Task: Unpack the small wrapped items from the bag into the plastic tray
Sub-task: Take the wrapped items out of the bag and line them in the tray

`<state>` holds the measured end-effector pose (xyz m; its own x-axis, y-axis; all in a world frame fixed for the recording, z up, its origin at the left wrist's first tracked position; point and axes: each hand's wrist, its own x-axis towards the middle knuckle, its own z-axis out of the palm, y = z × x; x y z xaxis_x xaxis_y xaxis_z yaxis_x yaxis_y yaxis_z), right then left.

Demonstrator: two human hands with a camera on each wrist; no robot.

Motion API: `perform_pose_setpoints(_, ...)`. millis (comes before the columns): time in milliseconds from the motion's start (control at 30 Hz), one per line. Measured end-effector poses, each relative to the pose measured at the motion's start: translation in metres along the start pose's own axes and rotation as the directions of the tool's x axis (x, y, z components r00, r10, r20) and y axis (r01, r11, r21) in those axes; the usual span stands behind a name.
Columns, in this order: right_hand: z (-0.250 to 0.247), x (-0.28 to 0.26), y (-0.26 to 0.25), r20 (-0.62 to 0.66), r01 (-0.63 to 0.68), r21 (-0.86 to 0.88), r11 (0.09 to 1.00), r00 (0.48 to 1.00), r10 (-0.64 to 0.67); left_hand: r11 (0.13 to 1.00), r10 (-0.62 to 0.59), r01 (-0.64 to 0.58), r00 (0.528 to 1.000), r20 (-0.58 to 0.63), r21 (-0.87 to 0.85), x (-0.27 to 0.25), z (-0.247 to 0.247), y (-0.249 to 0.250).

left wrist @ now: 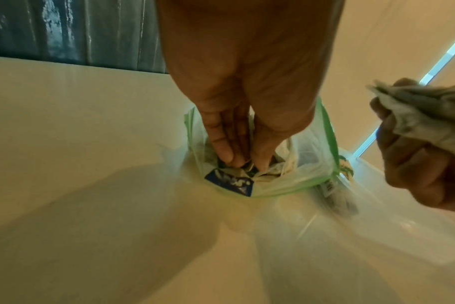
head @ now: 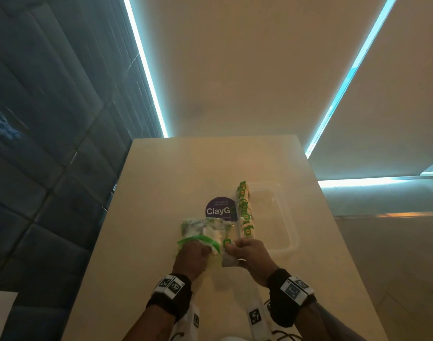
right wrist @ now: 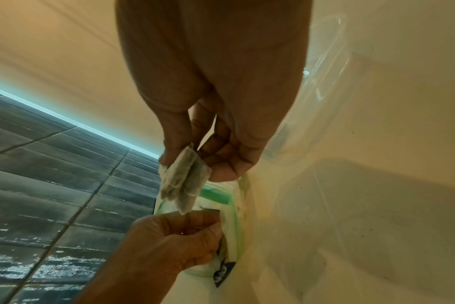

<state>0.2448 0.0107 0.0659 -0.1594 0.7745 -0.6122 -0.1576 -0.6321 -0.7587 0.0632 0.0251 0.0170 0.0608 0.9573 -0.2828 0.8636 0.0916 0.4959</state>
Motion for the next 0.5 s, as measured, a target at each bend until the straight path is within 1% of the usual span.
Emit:
perform_pose_setpoints(133,0.000,0.000,0.002,-0.005,0.003,0.003,1.000,1.000,-0.003,0.994,-0.025,0.013,0.994,-0.106,-0.109,-0.012,-0.005,0.008)
perform_pose_setpoints(200,0.001,0.000,0.003,-0.003,0.002,-0.004,1.000,1.000,-0.002,0.972,-0.059,0.023,0.987,-0.148,-0.235,-0.017,-0.006,0.008)
perform_pose_setpoints(267,0.001,0.000,0.004,0.003,0.003,-0.008,1.000,1.000,-0.003,0.917,-0.106,0.046,0.985,-0.133,-0.395,-0.020,-0.008,0.006)
perform_pose_setpoints(300,0.001,0.000,0.004,0.008,0.004,-0.010,1.000,1.000,-0.004,0.885,-0.125,0.064,0.987,-0.104,-0.462,-0.022,-0.009,0.005)
perform_pose_setpoints(367,0.001,-0.001,0.004,0.020,0.008,-0.013,1.000,1.000,-0.008,0.794,-0.125,0.071,0.991,-0.048,-0.604,-0.026,-0.010,0.000)
perform_pose_setpoints(433,0.000,-0.001,0.005,0.030,0.006,-0.002,1.000,1.000,-0.006,0.707,-0.121,0.070,0.992,-0.023,-0.704,-0.029,-0.010,-0.007)
perform_pose_setpoints(500,0.001,-0.002,0.005,0.050,-0.006,0.003,1.000,0.999,0.005,0.659,-0.113,0.071,0.994,-0.005,-0.749,-0.034,-0.013,-0.007)
